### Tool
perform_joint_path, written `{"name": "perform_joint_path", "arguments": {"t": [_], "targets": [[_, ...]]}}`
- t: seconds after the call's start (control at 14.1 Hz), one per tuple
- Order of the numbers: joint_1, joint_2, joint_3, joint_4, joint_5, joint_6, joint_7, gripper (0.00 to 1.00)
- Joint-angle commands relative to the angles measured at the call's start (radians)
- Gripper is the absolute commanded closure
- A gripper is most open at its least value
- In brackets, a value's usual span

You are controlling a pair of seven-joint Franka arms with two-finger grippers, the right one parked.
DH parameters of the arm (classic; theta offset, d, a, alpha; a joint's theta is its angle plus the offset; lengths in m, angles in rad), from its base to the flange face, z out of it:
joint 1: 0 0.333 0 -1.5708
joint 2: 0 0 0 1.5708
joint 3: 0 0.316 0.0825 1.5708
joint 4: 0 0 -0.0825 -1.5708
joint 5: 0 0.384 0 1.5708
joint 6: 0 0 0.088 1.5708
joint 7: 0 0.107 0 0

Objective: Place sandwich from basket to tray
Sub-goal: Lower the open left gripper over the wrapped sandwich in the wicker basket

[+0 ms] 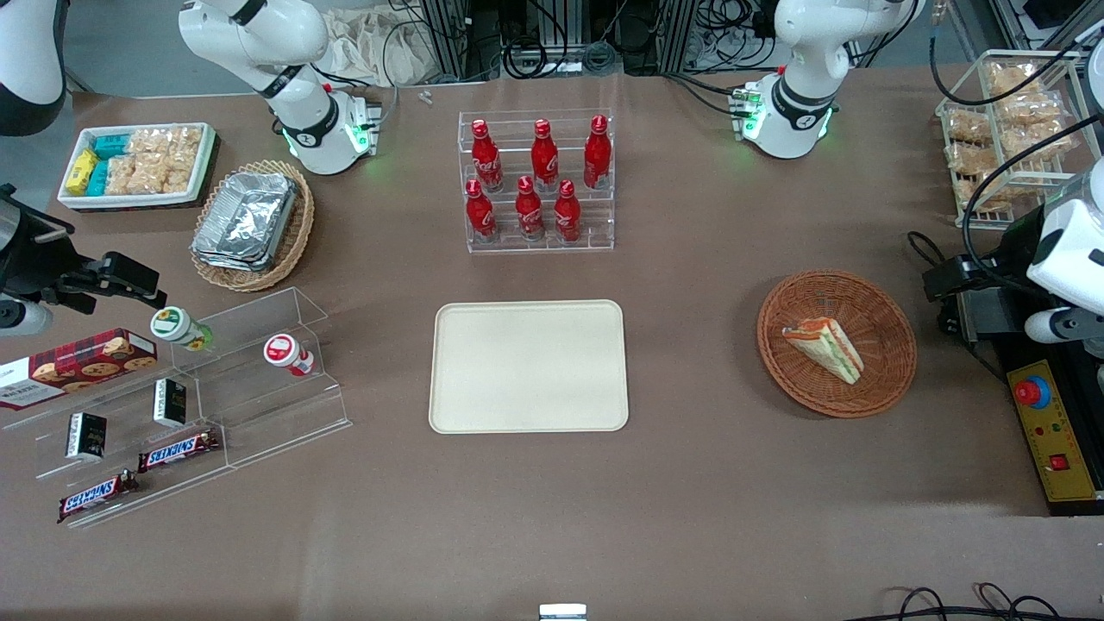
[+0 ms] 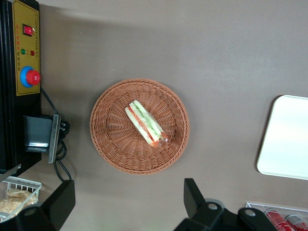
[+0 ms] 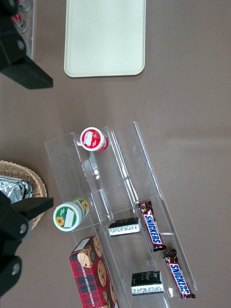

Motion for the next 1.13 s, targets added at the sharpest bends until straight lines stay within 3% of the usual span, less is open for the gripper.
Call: {"name": "perform_joint_path", "arguments": {"t": [0.0,0.71,1.06], "targets": [[-0.003,-0.009,0.002,0.008,0.000,0.001,0.013,0.00],[0.000,-0.015,0.004,-0.037,-0.007,0.004,-0.050,0.00],[0.003,-0.167,0.004,-0.358,-0.011,0.208,-0.059,0.00]]}}
